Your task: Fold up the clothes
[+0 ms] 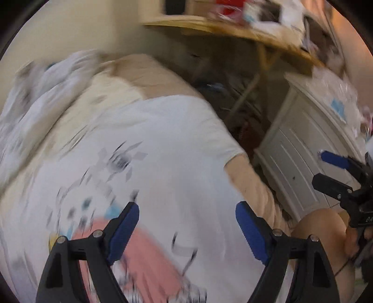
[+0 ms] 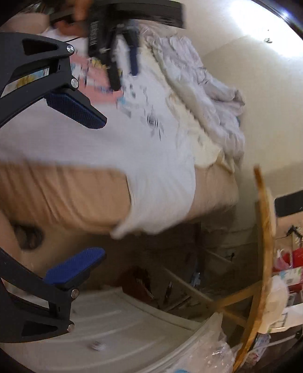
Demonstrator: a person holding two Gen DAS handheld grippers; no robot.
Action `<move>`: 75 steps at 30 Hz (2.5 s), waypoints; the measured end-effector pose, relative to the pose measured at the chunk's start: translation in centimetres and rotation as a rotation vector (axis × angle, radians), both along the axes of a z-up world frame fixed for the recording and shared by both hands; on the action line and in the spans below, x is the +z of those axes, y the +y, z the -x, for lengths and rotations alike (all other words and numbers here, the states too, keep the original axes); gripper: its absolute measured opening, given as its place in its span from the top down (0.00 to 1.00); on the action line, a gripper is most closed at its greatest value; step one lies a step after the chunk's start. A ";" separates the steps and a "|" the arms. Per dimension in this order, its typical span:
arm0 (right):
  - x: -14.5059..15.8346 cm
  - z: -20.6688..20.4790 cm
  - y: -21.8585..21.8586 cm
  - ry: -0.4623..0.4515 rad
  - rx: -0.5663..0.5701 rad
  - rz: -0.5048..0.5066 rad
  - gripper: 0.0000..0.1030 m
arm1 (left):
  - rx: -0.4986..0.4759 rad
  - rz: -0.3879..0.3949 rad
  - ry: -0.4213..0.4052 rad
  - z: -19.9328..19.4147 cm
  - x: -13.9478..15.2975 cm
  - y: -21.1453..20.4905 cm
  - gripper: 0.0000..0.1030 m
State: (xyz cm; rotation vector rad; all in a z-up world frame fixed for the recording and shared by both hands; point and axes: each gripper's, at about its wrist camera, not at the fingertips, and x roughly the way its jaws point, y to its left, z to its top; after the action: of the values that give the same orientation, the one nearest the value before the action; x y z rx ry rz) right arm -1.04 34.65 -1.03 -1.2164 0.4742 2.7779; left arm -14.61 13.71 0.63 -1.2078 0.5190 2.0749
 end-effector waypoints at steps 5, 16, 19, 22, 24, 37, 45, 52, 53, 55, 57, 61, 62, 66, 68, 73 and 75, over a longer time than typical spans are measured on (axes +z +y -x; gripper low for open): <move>-3.6 2.2 7.2 -0.041 -0.006 0.225 0.02 | -0.140 0.144 -0.037 4.6 -4.4 9.4 0.17; -20.7 8.7 16.0 -0.253 -0.112 0.995 0.36 | -0.226 0.273 -0.075 9.4 -9.0 19.7 0.18; -23.9 9.9 16.4 -0.267 -0.157 1.113 0.36 | -0.227 0.296 -0.068 9.0 -9.6 19.8 0.18; -25.6 10.4 16.2 -0.266 -0.188 1.203 0.36 | -0.220 0.292 -0.072 8.9 -9.8 19.4 0.18; -26.1 11.0 15.9 -0.266 -0.180 1.232 0.36 | -0.213 0.290 -0.067 8.8 -9.8 19.1 0.18; -27.9 12.7 16.1 -0.264 -0.250 1.284 0.53 | -0.123 0.241 -0.060 9.8 -8.3 15.9 0.18; -18.2 13.2 17.5 -0.071 -0.216 0.960 0.95 | -0.011 0.205 -0.068 11.0 -7.4 10.6 0.18; -4.6 17.9 12.2 0.072 0.031 0.618 0.95 | 0.173 0.094 -0.054 12.3 -5.5 1.8 0.18; -2.9 18.7 10.3 0.089 0.102 0.581 0.95 | 0.208 0.074 -0.063 12.5 -5.4 0.2 0.18; -0.6 19.9 6.7 0.107 0.214 0.543 0.95 | 0.285 0.030 -0.092 12.6 -5.4 -3.9 0.18; 1.6 20.6 0.8 0.109 0.387 0.468 0.95 | 0.343 0.003 -0.110 12.5 -5.9 -7.1 0.18; -0.2 19.1 -12.5 -0.051 0.767 0.193 0.95 | 0.440 -0.066 -0.204 12.4 -7.8 -13.7 0.18; -1.8 19.0 -13.8 -0.102 0.799 0.174 0.95 | 0.451 -0.092 -0.233 12.4 -8.4 -14.6 0.18; -6.6 18.4 -14.1 -0.217 0.754 0.191 0.95 | 0.458 -0.209 -0.311 12.2 -9.5 -16.2 0.18; -6.5 17.6 -12.8 -0.207 0.712 0.236 0.95 | 0.433 -0.249 -0.347 12.4 -10.0 -15.6 0.17; -5.8 16.1 -11.2 -0.159 0.635 0.299 0.95 | 0.407 -0.284 -0.397 13.8 -11.0 -13.1 0.17; -5.7 15.7 -11.2 -0.142 0.635 0.296 0.95 | 0.388 -0.298 -0.380 14.3 -10.7 -11.7 0.17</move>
State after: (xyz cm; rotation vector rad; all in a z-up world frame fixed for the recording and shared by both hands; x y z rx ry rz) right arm -16.72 23.45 -6.69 -1.9058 0.5872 3.1620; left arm -28.95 2.03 -10.03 -1.5567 -0.2105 2.0574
